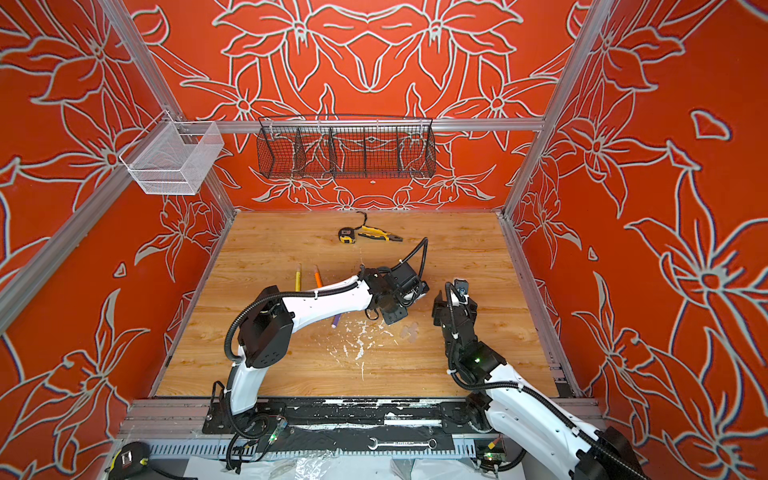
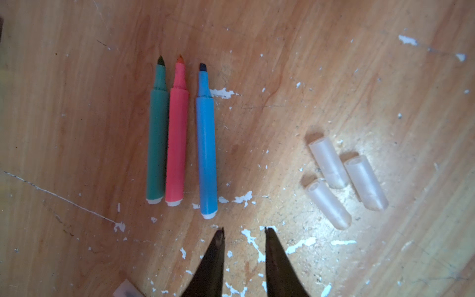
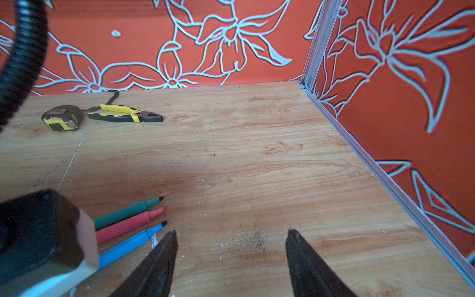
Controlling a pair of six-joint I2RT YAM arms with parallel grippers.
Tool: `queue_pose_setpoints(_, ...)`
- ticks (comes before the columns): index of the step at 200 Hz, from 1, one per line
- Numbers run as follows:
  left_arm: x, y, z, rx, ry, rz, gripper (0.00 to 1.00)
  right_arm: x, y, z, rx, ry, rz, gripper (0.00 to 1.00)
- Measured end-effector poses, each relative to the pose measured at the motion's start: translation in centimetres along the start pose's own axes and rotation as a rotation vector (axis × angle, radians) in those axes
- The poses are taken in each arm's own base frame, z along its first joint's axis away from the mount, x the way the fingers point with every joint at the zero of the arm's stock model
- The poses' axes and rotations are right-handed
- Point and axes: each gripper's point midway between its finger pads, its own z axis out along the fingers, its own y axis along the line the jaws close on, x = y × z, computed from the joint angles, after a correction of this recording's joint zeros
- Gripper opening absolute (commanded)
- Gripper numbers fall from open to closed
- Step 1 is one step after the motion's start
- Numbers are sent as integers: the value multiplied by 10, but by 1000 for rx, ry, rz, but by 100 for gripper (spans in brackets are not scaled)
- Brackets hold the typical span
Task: Insert the pens into the pen caps
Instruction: 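Move the left gripper over the green, pink and blue markers, then lower the left gripper and grasp the blue marker's end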
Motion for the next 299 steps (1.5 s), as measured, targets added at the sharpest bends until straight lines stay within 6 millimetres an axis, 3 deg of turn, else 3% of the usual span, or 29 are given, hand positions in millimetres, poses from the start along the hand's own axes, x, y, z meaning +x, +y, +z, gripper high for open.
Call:
queue_pose_setpoints(62, -7, 21, 15, 30, -10, -75, 20, 0, 0, 0, 0, 0, 2, 69)
queue_pose_setpoints(107, -7, 16, 36, 58, 24, -74, 19, 0, 0, 0, 0, 0, 3, 69)
queue_pose_setpoints(243, 5, 25, 63, 119, 92, -108, 22, 0, 0, 0, -1, -1, 4, 70)
queue_pose_setpoints(299, 1, 23, 65, 135, 105, -95, 14, 0, 0, 0, -2, -1, 4, 70)
